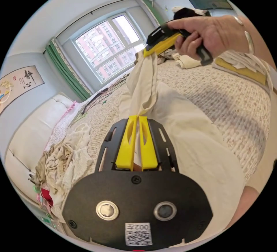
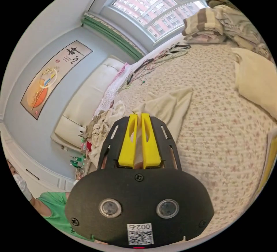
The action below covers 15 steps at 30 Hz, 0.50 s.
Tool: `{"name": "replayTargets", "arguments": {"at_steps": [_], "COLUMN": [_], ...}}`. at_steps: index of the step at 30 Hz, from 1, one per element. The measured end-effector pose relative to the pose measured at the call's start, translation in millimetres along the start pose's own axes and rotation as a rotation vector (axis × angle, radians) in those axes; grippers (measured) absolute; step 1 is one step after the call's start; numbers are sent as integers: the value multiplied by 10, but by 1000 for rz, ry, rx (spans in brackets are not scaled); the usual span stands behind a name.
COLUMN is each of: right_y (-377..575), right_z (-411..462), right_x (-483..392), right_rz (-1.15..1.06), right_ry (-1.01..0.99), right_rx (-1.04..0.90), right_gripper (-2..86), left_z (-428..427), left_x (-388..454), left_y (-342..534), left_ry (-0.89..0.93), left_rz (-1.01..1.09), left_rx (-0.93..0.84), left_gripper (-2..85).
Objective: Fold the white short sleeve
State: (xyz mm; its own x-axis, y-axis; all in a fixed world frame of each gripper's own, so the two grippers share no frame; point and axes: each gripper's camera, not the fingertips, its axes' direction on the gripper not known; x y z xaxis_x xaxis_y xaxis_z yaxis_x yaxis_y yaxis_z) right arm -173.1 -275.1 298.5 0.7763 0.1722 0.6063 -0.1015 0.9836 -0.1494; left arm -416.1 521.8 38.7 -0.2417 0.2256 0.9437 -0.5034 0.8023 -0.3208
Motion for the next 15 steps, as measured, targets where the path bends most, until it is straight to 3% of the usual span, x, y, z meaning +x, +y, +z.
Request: {"name": "replayTargets", "arguments": {"at_steps": [4,7,11,15], "right_y": [178,114,-79,-371], "right_z": [165,67,-53,271], "right_x": [355,345,-7,-275], "right_rz": [-5,-50,-203,-265], "right_ry": [283,446,443,380], "right_rx": [-153,-109,38,12], "right_gripper": [46,64,84,121], "left_z": [92,76,73,249], "left_x": [-87,-346,-747,-1167], "left_y": [78,131,215,242], "left_ry": [159,288,388,547], "left_rz": [34,-19,-155,-352], "left_rx": [-70,-83,-73,-74], "left_gripper": [43,96,119,127]}}
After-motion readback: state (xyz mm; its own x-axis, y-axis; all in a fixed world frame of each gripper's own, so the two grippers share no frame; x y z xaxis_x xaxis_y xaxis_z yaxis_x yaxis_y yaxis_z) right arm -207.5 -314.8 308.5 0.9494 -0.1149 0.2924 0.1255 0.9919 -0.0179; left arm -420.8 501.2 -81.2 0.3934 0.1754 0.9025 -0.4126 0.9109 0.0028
